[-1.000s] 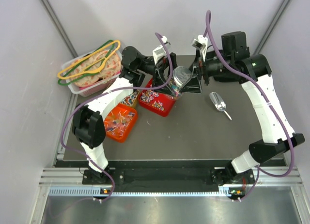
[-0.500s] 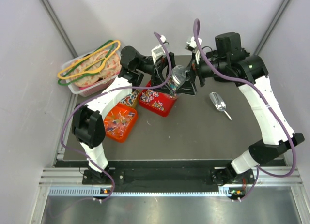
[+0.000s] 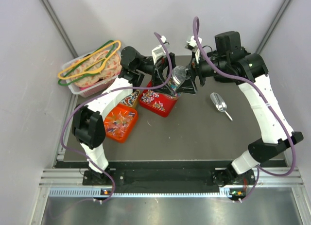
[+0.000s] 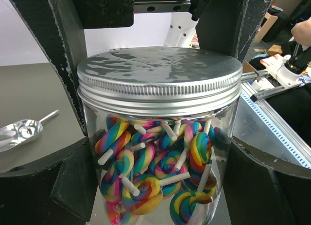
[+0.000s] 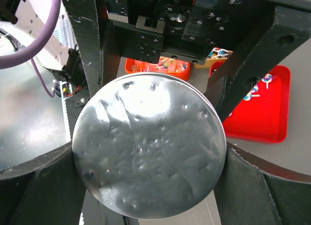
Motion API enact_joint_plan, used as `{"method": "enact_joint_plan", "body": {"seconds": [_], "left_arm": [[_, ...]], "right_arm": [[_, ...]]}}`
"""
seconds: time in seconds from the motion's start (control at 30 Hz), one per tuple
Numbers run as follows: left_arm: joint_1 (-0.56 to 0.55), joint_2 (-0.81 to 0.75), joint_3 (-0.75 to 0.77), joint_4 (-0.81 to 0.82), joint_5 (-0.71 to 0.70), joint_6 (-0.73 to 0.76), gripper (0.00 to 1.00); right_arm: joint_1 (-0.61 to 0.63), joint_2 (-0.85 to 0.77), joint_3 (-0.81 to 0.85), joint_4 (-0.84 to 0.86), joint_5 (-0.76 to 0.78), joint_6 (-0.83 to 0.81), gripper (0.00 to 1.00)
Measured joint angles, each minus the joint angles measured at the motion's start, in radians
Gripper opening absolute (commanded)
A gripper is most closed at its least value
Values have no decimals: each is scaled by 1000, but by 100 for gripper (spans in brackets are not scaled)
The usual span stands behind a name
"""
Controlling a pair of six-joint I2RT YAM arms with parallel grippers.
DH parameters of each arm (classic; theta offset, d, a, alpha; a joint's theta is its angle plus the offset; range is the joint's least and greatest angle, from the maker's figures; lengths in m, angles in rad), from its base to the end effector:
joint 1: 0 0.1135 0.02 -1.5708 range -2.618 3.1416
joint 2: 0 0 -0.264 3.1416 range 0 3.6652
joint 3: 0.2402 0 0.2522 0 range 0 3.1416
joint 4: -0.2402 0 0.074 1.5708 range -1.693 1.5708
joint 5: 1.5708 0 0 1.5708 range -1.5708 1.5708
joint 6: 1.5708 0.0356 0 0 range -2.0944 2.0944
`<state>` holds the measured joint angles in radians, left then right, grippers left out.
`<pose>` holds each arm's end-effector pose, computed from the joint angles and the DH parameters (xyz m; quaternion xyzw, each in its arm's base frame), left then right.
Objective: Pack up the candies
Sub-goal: Adjust the packing bottle.
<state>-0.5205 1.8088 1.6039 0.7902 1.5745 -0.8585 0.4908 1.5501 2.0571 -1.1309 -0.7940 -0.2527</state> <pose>0.3257 -0.2278 0.4198 0.5591 0.4341 -0.6541 0.2666 0.2349 0.1543 0.4910 -0.4624 0.7007 0.3916 0.3767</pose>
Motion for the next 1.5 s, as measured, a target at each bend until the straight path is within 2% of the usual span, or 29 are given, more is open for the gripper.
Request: {"method": "enact_joint_plan", "body": {"seconds": [0.07,0.1,0.13,0.17,0.2,0.27,0.33,0.37,0.4,0.7,0.97,1.23,1.5], "left_arm": [[0,0,0,0,0,0,24],[0,0,0,0,0,0,35],[0,0,-2,1,0,0,40],[0,0,-3,2,0,0,43],[0,-1,-4,3,0,0,48],[0,-2,-6,4,0,0,56],[0,-3,-10,4,0,0,81],[0,-4,-11,4,0,0,86],[0,-5,-12,4,0,0,98],[-1,-5,-24,8,0,1,99],[73,-4,-21,18,0,31,99],[151,12,87,-26,-2,55,99],[158,10,101,-40,-2,62,99]], "right_arm": [[0,0,0,0,0,0,45],[0,0,0,0,0,0,43],[0,0,0,0,0,-1,40],[0,0,0,-1,0,-1,29],[0,0,0,-2,0,-2,24],[0,0,0,-5,0,-6,21],[0,0,0,-7,0,-8,19],[0,0,0,-8,0,-8,18],[0,0,0,-8,0,-9,18],[6,-5,-9,-5,0,-36,17],[13,-8,-69,108,11,-41,17],[15,-8,-81,156,63,-39,17],[16,-6,-75,150,68,-31,12]]}}
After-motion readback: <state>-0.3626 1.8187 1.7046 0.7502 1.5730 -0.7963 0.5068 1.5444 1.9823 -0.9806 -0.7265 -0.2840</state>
